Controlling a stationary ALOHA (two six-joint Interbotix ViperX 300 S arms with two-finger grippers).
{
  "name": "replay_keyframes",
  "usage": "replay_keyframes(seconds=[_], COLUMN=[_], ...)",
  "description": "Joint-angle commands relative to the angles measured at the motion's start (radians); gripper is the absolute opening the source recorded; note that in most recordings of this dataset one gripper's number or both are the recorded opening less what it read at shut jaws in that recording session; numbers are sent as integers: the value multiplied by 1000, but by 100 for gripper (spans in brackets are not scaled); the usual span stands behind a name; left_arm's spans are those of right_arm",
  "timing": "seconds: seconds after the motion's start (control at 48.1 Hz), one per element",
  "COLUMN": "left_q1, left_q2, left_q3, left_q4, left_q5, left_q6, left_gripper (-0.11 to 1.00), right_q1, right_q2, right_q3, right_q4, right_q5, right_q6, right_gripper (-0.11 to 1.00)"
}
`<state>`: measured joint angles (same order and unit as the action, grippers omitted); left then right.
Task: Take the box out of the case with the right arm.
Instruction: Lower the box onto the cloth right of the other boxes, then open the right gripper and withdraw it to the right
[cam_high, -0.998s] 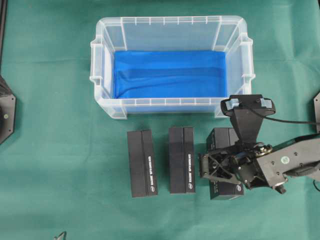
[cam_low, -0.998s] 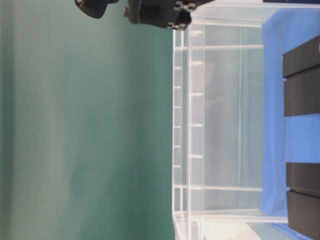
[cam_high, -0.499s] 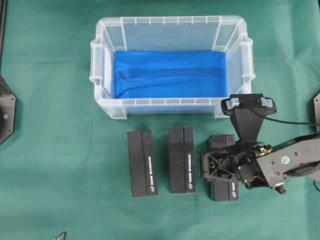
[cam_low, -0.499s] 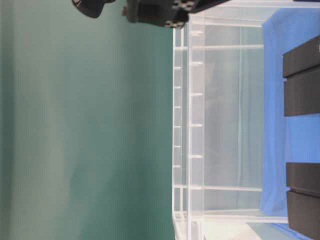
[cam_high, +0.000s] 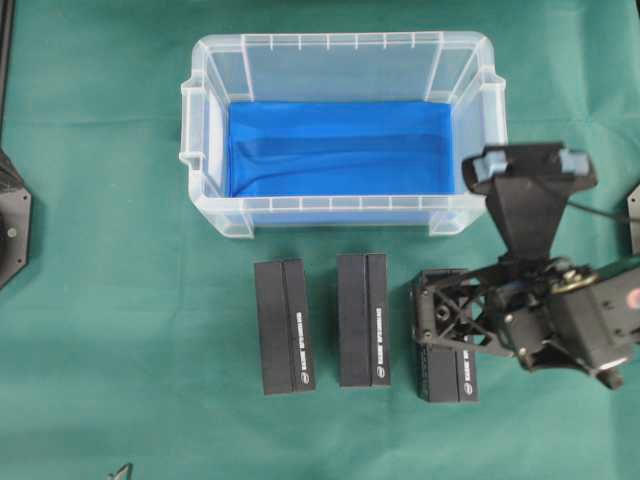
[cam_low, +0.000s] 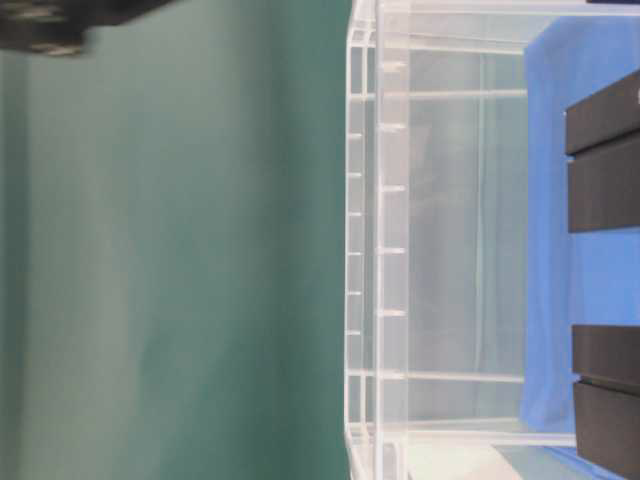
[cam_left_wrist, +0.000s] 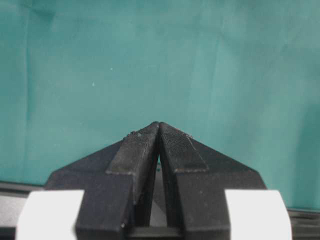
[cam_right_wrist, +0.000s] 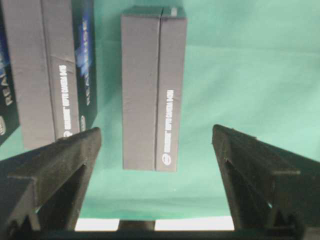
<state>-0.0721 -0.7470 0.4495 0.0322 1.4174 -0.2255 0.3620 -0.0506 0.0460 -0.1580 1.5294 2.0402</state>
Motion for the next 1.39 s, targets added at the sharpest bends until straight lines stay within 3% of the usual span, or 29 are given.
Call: replay_keyframes(seconds=[0.0, 0.354, 0.832, 0.957, 1.102, 1.373], left_q1=[5, 5, 6, 6, 6, 6], left_q2=[3, 3, 5, 6, 6, 6], left_q3=[-26, -26, -26, -26, -26, -26], left_q4=[3, 3, 3, 3, 3, 3], left_q5=[-5, -5, -5, -5, -5, -6], left_q6=[0, 0, -2, -2, -2, -3], left_gripper=[0, 0, 0, 0, 0, 0], right_q1=[-12, -26, 15, 49, 69, 41], right_q2=[-25, -37, -247, -307, -341, -344], right_q3=[-57, -43, 192, 244, 281, 287], right_q4=[-6, -5, 17, 18, 17, -6], right_q5=[44, 43, -6, 15, 37, 29], right_q6=[-18, -40, 8, 51, 89, 66], right_gripper=[87, 87, 87, 87, 87, 87])
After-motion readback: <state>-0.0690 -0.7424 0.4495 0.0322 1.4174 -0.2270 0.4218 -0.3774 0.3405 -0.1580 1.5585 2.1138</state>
